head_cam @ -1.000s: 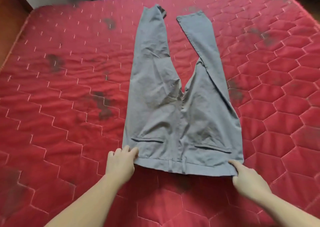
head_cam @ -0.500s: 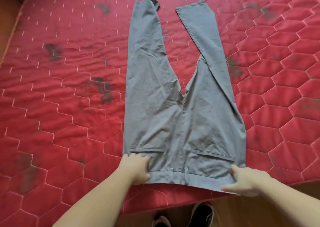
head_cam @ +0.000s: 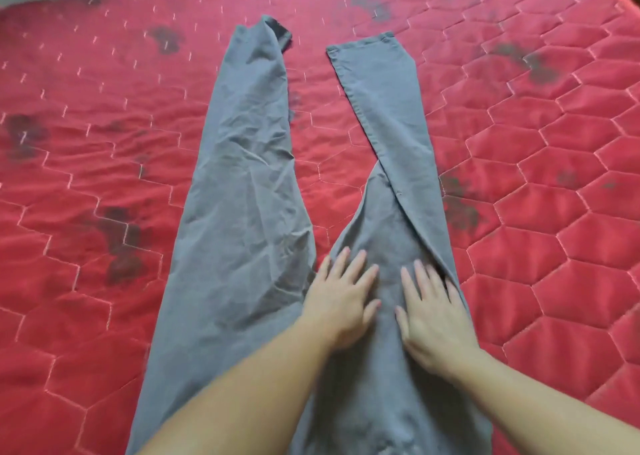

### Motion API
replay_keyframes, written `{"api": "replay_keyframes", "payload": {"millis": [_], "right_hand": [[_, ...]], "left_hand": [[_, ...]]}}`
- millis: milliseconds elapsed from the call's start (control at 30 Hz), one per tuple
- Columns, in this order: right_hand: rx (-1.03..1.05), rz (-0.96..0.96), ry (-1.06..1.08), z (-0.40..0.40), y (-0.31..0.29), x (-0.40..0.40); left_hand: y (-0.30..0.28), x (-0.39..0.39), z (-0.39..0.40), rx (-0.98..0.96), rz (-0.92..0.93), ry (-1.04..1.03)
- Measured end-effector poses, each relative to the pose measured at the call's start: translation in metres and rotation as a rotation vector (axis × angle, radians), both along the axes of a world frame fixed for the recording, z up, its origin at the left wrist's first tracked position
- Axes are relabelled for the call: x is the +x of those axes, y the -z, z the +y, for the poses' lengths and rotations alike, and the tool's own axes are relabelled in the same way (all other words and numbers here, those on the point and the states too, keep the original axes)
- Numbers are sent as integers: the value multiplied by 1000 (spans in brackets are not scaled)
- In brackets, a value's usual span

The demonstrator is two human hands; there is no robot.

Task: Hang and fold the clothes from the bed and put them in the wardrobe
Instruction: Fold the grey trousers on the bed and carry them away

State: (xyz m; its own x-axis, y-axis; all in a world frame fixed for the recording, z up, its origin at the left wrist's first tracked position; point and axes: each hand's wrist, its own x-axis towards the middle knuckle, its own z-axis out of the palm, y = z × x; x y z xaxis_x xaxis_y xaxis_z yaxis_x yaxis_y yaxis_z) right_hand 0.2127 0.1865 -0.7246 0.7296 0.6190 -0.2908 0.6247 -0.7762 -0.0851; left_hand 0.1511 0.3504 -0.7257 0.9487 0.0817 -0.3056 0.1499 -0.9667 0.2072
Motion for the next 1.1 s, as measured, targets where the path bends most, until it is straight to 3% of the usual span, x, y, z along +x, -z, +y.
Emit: {"api": "replay_keyframes", "payload": {"millis": [167, 400, 767, 967, 1100], "right_hand": [[121, 32, 6, 24, 26, 103], [311, 48, 60, 67, 22, 215], [150, -158, 1, 101, 6, 368], [-95, -17, 322, 102, 1, 445], [220, 257, 610, 133, -1, 471]], "left_hand": [[25, 91, 22, 141, -31, -48], [36, 198, 51, 65, -111, -124], [41, 304, 100, 77, -222, -99], [43, 303, 100, 28, -236, -105], [40, 303, 101, 13, -230, -96]]}}
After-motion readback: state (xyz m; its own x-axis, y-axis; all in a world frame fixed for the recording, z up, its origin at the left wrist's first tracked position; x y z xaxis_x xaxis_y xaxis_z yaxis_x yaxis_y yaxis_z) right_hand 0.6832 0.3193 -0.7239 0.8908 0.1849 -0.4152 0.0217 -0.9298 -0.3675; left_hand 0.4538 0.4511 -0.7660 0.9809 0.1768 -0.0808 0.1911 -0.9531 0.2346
